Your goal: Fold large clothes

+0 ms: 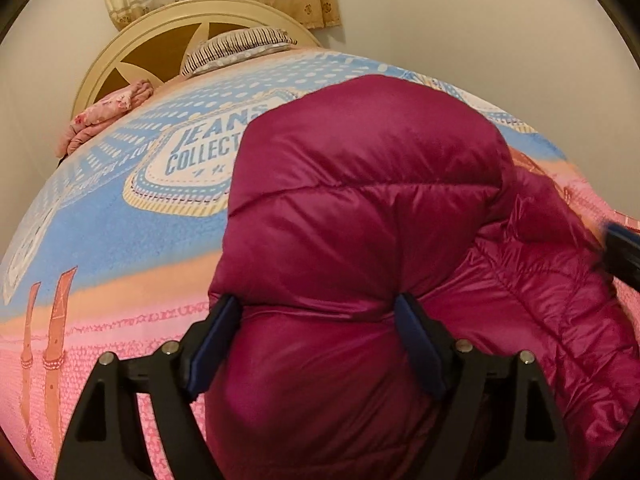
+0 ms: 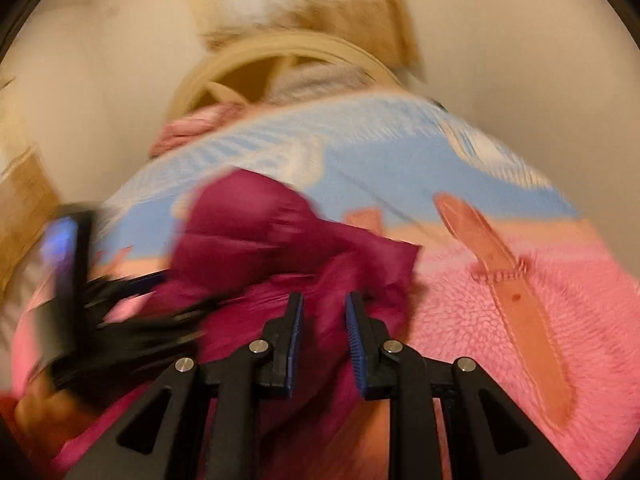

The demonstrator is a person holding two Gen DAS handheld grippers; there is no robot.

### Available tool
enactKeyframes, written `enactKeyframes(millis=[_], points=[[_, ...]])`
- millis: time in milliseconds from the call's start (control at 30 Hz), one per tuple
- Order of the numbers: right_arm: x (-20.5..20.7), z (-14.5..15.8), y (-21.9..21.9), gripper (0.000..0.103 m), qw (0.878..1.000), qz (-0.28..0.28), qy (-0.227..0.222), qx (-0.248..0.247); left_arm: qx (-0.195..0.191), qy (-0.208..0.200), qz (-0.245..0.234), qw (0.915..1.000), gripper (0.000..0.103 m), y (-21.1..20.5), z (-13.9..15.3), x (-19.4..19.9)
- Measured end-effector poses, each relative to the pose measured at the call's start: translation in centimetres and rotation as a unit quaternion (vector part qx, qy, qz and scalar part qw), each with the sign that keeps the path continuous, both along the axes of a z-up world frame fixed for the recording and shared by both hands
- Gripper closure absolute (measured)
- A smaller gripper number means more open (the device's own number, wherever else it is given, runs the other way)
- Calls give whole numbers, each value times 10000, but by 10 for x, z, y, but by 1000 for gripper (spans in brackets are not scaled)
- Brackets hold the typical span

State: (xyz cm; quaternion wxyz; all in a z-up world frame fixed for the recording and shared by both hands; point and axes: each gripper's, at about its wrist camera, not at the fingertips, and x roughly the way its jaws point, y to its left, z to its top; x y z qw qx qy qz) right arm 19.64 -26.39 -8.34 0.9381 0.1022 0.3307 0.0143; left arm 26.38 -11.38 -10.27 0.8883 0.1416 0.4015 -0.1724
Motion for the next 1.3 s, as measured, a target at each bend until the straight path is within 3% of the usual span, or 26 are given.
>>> enactKeyframes(millis=[67,133,267,367,433,567,700,867,967,1067,1133,1300], points=[[-31,15,21,81,9992,369,-110,93,22,-11,17,10000,19,-1,0,0],[-49,13,35,81,9980,574,78,240,56,-56,17,10000,19,-2,-1,-2],[-57,-22,41,81,9965,444,657,260,112,-117,9,9999,19,-3,-1,-4],[-51,-45,27,81,9914,327,1072,683,136,-134,1,9998,19,-5,-1,-6],[-51,-53,22,82,9892,271,1122,900,163,-155,6,9997,19,-6,-2,-5],[-49,-61,36,82,9928,299,1111,325,191,-222,20,9996,19,-8,-2,-8],[-49,-64,33,82,9921,259,1106,532,235,-226,47,9995,19,-10,-1,-9],[-50,-35,19,81,9892,561,1220,584,60,45,-293,9995,21,8,22,-11],[-52,7,-7,81,9944,458,502,804,-24,-94,-460,9989,21,26,45,-13],[-31,42,-28,81,9948,385,54,939,-164,-225,-469,9985,21,39,71,-4],[-3,49,-30,81,9956,393,-4,852,-304,-203,-386,9986,20,42,79,11],[85,3,-16,81,9958,422,707,400,-271,-64,4,9996,20,28,60,62]])
